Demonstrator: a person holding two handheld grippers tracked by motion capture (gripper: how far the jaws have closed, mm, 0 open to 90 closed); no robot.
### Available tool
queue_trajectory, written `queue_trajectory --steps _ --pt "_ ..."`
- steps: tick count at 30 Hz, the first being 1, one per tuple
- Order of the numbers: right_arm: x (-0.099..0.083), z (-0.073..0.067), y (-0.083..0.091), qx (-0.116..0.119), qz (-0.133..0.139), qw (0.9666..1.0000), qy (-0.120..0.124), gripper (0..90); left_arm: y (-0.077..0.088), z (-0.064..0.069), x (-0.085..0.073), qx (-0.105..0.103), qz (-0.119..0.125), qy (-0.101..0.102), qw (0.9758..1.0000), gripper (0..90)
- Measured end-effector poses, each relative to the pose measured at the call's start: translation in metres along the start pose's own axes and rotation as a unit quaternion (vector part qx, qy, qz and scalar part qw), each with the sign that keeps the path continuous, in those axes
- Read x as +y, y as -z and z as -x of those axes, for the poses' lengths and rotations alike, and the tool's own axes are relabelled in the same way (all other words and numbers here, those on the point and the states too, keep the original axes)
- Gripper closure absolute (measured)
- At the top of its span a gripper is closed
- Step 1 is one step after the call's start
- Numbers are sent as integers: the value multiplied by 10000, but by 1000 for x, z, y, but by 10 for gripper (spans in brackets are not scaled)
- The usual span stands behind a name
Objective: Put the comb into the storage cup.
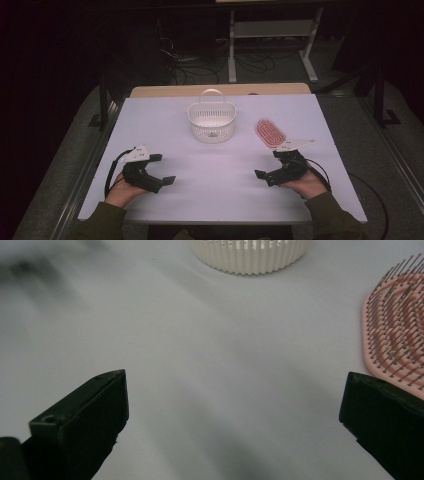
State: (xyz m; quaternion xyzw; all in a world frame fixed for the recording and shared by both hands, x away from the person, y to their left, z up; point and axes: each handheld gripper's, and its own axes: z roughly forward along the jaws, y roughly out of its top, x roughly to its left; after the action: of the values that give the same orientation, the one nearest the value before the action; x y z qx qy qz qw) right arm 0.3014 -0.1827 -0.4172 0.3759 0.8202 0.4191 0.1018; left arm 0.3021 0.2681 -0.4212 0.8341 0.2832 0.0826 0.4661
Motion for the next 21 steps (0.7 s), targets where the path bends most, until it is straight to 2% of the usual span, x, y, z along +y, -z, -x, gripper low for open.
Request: queue_trajectory --steps 7,15,21 --pt "5 4 -1 -109 -8 9998 179 0 -2 0 0 25 -24 -23 10000 0" --pt "10 9 3 -188 31 9997 135 0 1 1 2 66 131 -31 9999 1" --pt "13 16 6 -264 81 9996 40 0 3 1 2 55 158 -50 9998 3"
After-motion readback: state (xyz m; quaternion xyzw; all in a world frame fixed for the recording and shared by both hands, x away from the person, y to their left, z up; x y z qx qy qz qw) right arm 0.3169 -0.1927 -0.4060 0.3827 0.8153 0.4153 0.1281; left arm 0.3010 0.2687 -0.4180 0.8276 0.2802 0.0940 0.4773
